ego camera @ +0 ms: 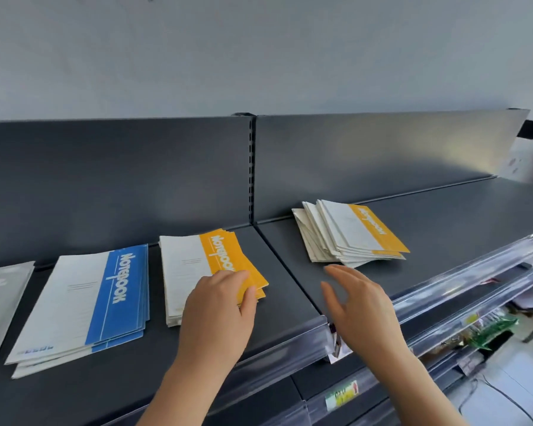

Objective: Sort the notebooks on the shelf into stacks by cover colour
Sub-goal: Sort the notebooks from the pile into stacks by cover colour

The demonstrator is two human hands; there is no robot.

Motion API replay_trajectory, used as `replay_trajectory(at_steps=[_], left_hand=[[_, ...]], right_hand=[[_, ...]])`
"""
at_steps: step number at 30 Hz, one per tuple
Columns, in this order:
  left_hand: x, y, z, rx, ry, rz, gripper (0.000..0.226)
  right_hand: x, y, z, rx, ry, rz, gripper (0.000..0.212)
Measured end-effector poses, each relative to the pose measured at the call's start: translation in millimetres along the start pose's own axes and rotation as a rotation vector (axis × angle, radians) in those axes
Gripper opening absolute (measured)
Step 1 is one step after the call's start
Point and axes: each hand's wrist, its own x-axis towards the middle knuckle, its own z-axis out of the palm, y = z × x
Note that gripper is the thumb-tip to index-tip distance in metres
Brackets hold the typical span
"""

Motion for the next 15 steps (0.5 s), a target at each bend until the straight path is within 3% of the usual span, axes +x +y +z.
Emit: replay_trajectory(at_steps=[8,15], left_hand=[[60.2,31.9,46.7,-0.078,-0.032,0.057,0.033],[94.5,68.2,92.2,-0.097,-0.109,0.084,0.024]], right_hand=[[52.2,55.6,-12.2,-0.059,0.023,0.1,0.033],[94.6,114.1,-15.6,-0.105,-0.012,0.161,0.03]])
